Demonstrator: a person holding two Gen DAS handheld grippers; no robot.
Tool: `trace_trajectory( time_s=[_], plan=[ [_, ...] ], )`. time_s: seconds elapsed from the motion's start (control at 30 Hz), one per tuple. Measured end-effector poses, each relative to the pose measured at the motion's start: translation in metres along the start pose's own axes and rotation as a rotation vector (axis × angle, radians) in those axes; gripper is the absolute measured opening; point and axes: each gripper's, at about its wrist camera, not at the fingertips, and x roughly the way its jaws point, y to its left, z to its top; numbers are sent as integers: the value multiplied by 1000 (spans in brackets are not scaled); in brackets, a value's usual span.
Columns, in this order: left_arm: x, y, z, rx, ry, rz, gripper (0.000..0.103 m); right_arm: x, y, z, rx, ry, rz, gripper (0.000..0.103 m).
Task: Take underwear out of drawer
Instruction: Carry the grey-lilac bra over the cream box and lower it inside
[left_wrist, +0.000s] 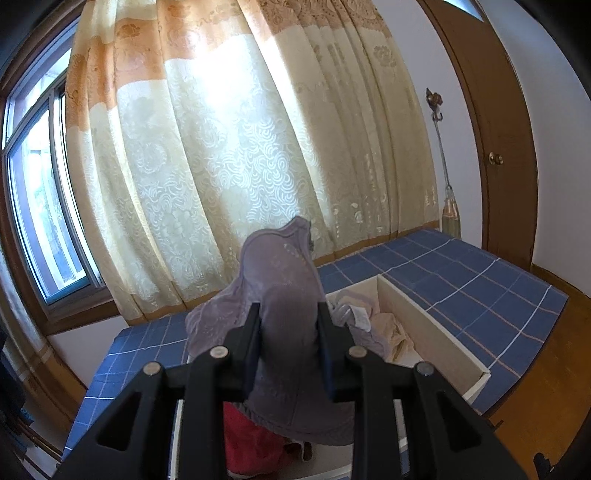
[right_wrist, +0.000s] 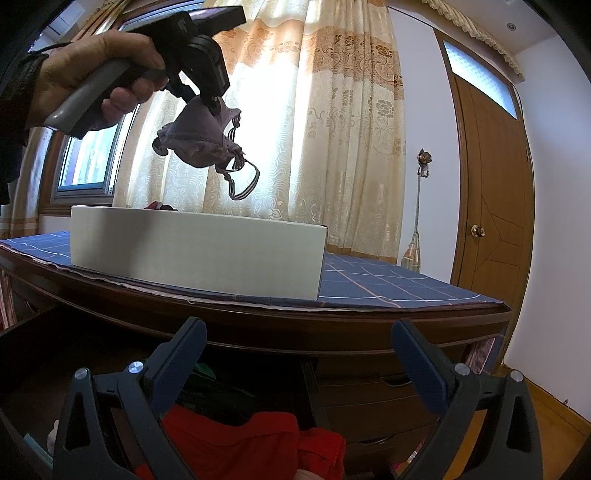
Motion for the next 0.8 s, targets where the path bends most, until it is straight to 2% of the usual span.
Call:
trace_trajectory(
  time_s=[0.33, 0.57, 0.8],
  plan=[
    [41, -2, -6, -62, 142, -89, 25, 0, 0, 0, 0, -2, 1, 102],
    [76, -17, -31, -60, 264, -130, 25, 0, 1, 1, 1, -4, 3, 102],
    [91, -32, -53, -15, 324, -142, 29, -1, 4, 3, -13, -16, -1, 102]
  ],
)
